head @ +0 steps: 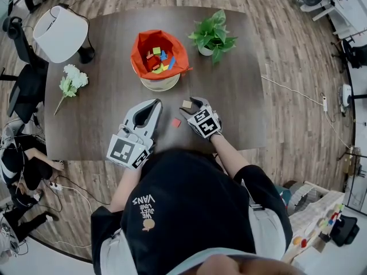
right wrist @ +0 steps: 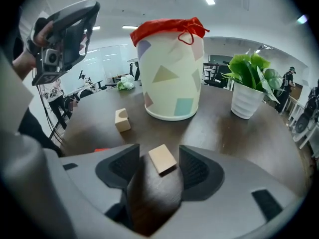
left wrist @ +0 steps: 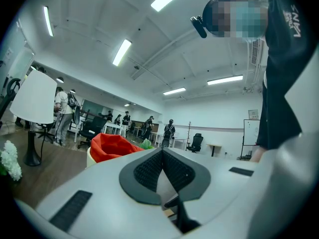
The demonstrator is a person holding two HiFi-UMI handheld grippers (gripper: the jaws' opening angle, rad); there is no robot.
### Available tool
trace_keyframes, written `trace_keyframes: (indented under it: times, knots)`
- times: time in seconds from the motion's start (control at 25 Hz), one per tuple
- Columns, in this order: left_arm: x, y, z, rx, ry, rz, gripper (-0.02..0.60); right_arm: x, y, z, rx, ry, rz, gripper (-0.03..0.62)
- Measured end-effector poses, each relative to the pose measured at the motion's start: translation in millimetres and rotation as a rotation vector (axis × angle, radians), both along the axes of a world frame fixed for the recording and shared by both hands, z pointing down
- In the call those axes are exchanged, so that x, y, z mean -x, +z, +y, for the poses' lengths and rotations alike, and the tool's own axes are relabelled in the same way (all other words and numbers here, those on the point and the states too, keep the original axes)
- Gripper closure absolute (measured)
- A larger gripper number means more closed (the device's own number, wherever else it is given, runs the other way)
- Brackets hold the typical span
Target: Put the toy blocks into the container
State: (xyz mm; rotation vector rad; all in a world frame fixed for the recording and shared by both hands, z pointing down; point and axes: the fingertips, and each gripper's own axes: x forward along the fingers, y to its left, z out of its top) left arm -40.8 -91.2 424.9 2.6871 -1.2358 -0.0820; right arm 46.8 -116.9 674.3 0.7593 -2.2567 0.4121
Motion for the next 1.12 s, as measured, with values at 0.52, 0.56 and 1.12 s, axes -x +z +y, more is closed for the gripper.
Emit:
trace_keyframes:
  times: [0.52,0.56,1.12]
  knots:
    - [2.7,2.6,1.2,0.007,-0.003,0.004,0.571,-1.5,17.2,2.9,0.032,-0.069,0.104,0.367]
    - [2.6,2.7,1.2,0.007,-0.003,0.004,0.571,-0.6,16.2,2.9,0.025,-0.08,0.108,0.381]
    - [5.7,1.7,2.1,0.005,-0.01,0.013,0.571,6.8,-21.9,-2.4,-0.069,-0.04,0.027,0.442]
